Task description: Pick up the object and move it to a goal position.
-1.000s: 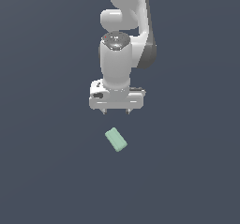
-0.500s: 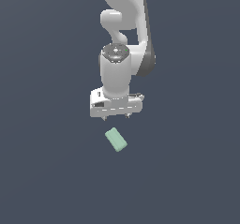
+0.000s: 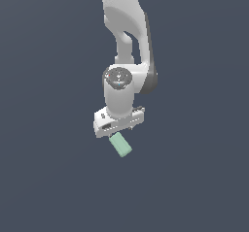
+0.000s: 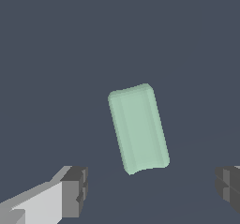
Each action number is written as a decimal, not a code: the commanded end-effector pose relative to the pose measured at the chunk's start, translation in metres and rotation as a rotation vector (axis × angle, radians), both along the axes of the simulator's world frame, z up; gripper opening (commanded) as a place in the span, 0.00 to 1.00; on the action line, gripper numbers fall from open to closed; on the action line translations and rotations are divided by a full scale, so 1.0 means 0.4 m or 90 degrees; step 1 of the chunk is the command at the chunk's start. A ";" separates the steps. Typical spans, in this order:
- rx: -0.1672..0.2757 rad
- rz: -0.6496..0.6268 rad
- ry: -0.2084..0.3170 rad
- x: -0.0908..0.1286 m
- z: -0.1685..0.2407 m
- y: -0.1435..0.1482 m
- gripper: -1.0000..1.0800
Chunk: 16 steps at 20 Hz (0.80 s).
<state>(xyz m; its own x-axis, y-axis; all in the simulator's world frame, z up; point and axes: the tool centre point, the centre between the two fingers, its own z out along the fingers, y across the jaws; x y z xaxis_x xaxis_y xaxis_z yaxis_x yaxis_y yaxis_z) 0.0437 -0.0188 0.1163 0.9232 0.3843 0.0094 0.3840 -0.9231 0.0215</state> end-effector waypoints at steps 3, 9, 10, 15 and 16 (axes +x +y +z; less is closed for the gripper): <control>0.003 0.065 0.006 0.018 -0.056 -0.003 0.96; 0.007 0.121 0.010 0.032 -0.107 -0.005 0.96; 0.007 0.128 0.010 0.033 -0.112 -0.005 0.96; 0.009 0.147 0.012 0.037 -0.130 -0.006 0.96; 0.009 0.148 0.012 0.037 -0.131 -0.006 0.96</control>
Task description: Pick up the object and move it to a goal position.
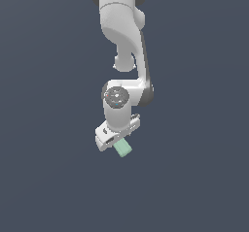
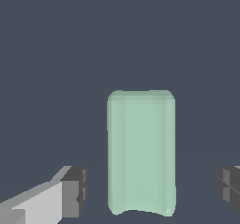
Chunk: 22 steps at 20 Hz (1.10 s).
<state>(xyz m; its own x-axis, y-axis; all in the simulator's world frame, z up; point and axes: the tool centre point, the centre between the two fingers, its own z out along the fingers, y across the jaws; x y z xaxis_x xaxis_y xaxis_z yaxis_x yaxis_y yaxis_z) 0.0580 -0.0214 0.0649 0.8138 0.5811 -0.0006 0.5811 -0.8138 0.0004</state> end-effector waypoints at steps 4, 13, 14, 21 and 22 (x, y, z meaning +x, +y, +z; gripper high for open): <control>0.000 0.002 0.000 0.000 -0.005 0.000 0.96; 0.000 0.004 0.000 -0.002 -0.100 0.000 0.96; 0.000 0.004 0.000 -0.002 -0.110 0.000 0.96; 0.000 0.005 0.000 0.001 -0.128 0.001 0.00; 0.000 0.005 0.000 0.001 -0.128 0.001 0.00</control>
